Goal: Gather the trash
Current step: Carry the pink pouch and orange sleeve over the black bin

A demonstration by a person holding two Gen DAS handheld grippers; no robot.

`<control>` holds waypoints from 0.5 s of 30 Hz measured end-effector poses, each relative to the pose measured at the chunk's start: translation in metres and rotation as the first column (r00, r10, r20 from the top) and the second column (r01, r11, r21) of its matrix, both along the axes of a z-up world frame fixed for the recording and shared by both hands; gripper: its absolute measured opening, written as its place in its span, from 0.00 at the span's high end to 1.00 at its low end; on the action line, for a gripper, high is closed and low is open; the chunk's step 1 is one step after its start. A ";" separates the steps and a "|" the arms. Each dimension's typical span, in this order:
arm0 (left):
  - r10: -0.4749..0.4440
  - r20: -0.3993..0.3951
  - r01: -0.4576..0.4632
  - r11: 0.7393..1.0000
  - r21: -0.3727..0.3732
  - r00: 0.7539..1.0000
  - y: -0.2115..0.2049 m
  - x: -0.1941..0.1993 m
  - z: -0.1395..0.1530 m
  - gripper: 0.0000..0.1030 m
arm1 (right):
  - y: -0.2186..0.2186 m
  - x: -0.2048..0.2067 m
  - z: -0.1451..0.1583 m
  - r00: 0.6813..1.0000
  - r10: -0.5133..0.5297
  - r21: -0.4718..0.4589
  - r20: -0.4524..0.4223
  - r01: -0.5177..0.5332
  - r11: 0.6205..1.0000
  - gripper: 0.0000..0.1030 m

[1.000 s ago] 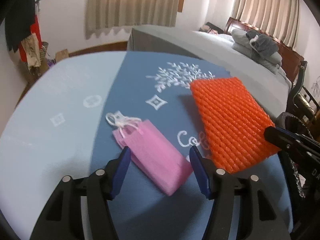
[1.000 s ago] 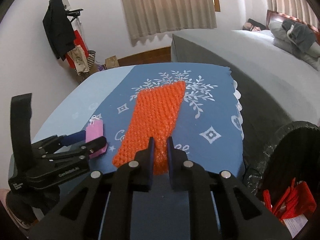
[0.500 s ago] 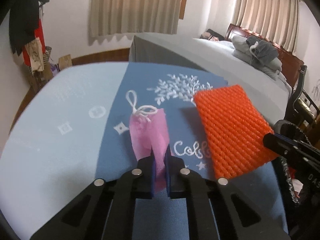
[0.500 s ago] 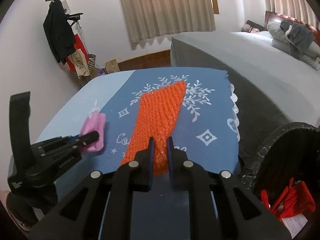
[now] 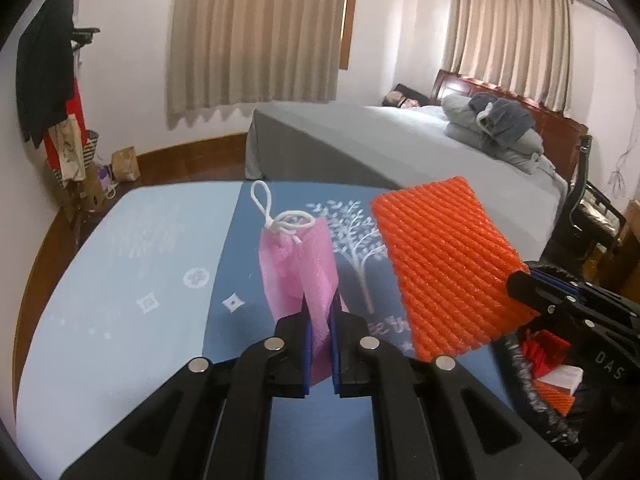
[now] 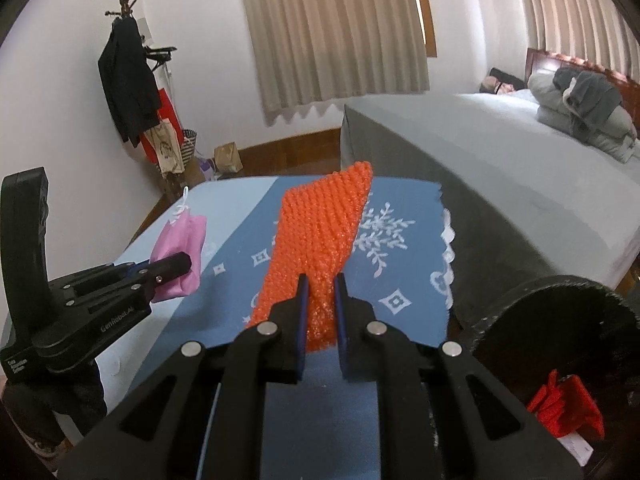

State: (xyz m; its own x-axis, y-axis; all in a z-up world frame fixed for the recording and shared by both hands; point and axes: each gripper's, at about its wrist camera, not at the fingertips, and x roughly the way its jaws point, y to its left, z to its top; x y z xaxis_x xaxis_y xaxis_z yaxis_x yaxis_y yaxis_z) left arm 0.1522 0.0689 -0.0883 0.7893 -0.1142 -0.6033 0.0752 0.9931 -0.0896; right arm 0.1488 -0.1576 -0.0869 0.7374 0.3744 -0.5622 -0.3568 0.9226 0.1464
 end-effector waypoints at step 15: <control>-0.105 0.083 0.105 0.994 -0.002 0.991 -0.043 -0.025 0.039 0.93 | -0.042 -0.042 0.044 0.992 -0.080 0.017 0.102 0.078 0.997 0.89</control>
